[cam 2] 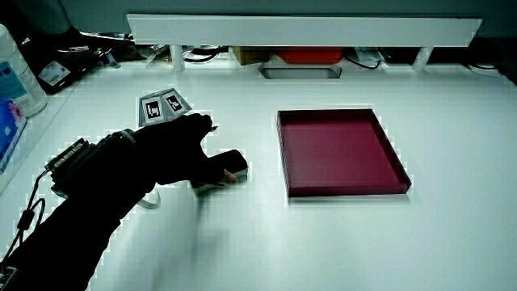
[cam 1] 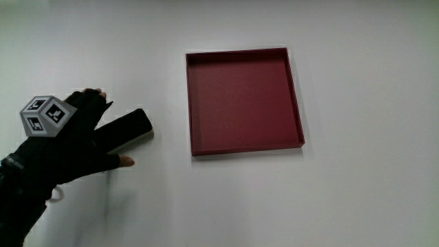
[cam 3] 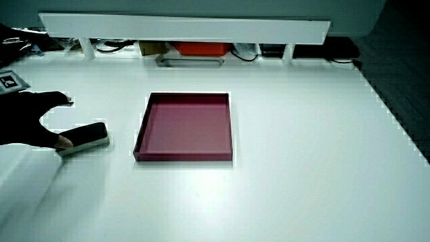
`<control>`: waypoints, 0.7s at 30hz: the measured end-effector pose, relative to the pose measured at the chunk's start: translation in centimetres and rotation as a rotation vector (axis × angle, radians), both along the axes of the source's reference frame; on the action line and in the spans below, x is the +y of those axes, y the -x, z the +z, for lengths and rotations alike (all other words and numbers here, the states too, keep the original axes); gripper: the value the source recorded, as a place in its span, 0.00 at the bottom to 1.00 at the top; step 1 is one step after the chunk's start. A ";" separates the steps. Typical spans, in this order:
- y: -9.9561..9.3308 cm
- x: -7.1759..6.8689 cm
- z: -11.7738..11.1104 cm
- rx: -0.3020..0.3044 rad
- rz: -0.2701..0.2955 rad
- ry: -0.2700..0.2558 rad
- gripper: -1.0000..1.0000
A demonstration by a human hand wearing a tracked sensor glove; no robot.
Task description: Pick eraser
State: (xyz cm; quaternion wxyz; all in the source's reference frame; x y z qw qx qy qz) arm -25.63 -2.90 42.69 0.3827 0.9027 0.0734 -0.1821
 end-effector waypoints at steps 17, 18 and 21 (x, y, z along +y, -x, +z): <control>0.9 -0.2 5.8 -0.026 -0.076 0.051 0.50; 1.0 -0.3 6.2 -0.038 -0.079 0.047 0.50; 1.0 -0.2 6.6 -0.046 -0.083 0.055 0.50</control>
